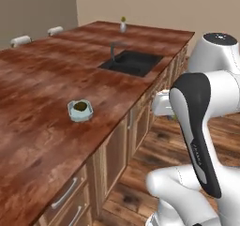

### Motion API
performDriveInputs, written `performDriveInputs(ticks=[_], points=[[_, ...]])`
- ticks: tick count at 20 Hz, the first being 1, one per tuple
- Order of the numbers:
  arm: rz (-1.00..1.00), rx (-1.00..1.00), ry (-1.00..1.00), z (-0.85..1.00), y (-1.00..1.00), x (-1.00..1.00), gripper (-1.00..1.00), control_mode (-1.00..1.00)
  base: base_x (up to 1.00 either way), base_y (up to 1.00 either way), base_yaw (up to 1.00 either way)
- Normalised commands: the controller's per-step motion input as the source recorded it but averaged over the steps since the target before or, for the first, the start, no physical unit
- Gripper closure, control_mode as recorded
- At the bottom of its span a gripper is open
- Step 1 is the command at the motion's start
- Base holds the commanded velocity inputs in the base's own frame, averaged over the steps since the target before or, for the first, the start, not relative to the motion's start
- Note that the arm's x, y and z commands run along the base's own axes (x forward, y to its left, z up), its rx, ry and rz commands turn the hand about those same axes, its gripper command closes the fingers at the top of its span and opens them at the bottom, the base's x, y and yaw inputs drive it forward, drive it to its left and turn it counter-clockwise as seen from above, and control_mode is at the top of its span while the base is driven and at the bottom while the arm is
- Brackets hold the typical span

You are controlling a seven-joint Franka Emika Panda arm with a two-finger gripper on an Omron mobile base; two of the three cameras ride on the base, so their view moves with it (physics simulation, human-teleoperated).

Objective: Take the lemon and avocado out of the freezer and place them in the tupperware container on the counter. Then put the tupperware containing the vegetables back in the freezer.

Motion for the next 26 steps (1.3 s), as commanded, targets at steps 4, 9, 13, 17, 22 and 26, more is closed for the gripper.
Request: performDriveInputs(ticks=[4,9,13,17,22,26], points=[[0.00,0.00,0.00,0.00,0.00,0.00,1.00,1.00,0.87,-0.46,0.67],[0.00,0.00,0.00,0.00,0.00,0.00,1.00,1.00,0.84,-0.31,0.64],[0.00,0.00,0.00,0.00,0.00,0.00,1.00,1.00,0.83,-0.07,0.62],[0.00,0.00,0.00,0.00,0.00,0.00,1.00,1.00,0.87,-0.04,0.60],[0.17,0.00,0.00,-0.20,-0.21,0.23,1.00,-1.00,0.52,-0.14,0.33],[0.31,0.00,0.04,-0.61,-0.59,0.62,1.00,-1.00,0.00,0.00,0.00]])
